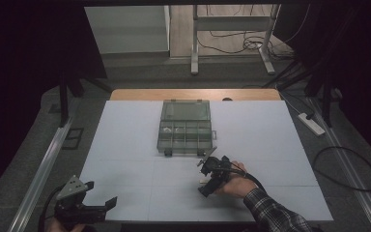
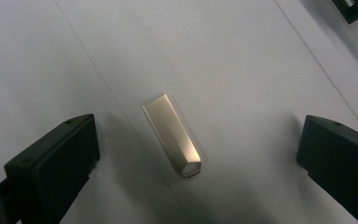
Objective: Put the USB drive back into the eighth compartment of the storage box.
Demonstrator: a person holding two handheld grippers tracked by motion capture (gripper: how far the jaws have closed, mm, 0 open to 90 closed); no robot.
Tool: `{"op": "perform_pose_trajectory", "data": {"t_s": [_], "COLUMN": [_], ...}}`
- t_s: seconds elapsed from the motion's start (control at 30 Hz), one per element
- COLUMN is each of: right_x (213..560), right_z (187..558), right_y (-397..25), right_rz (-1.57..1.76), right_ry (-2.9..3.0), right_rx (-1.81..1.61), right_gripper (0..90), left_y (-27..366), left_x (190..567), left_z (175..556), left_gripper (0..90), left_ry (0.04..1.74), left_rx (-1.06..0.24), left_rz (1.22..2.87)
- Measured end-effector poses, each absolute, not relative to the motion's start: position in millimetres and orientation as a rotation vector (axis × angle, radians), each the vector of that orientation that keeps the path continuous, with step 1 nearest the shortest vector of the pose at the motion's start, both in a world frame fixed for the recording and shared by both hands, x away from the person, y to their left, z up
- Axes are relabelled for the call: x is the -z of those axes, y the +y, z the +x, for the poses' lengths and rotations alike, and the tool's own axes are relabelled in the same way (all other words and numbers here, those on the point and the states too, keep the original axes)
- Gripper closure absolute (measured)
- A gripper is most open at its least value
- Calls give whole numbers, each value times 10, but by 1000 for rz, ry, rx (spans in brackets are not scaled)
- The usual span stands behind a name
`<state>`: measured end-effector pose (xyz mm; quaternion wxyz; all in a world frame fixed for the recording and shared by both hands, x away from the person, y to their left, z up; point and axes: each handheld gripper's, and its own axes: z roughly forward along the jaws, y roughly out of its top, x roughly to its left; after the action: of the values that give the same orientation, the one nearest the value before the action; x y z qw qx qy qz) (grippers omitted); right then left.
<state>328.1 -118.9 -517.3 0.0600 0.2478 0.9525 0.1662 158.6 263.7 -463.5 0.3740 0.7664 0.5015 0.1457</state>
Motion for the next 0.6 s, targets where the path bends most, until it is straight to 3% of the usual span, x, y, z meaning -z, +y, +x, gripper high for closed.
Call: {"op": "perform_pose_trajectory", "data": {"t_s": [0.17,0.23,0.27,0.3,0.33,0.37,0.4,0.43,0.47,0.53,0.57,0.6], "right_x": [5165,5147,5111,5111,5072,5057,5057,5040,5040,5022,5022,5017], "right_z": [3287,3281,3273,3273,3265,3265,3265,3269,3269,3272,3272,3264], "right_y": [-1186,-1182,-1186,-1186,-1198,-1202,-1202,-1204,-1204,-1194,-1194,-1184], "right_rz": [745,736,710,710,683,678,678,666,666,660,660,660], "right_ry": [2892,2897,2905,2905,2912,2911,2911,2918,2918,2939,2939,2948], "right_rx": [-504,-500,-506,-506,-521,-522,-522,-525,-525,-517,-517,-512], "right_gripper": [14,67,180,180,346,410,410,528,528,706,706,772], "left_y": [2632,2631,2630,2629,2628,2627,2627,2627,2625,2623,2624,2623], "left_x": [4637,4636,4637,4637,4636,4636,4636,4636,4636,4636,4635,4635], "left_z": [1587,1587,1587,1587,1587,1587,1587,1587,1586,1586,1587,1587], "left_gripper": [28,29,29,29,29,29,30,30,30,30,30,30], "left_ry": [1284,1283,1284,1284,1284,1283,1283,1283,1283,1283,1282,1282], "left_rx": [-377,-377,-379,-379,-379,-380,-380,-381,-382,-383,-382,-382], "left_rz": [1965,1966,1967,1967,1969,1970,1970,1971,1972,1974,1976,1977]}}
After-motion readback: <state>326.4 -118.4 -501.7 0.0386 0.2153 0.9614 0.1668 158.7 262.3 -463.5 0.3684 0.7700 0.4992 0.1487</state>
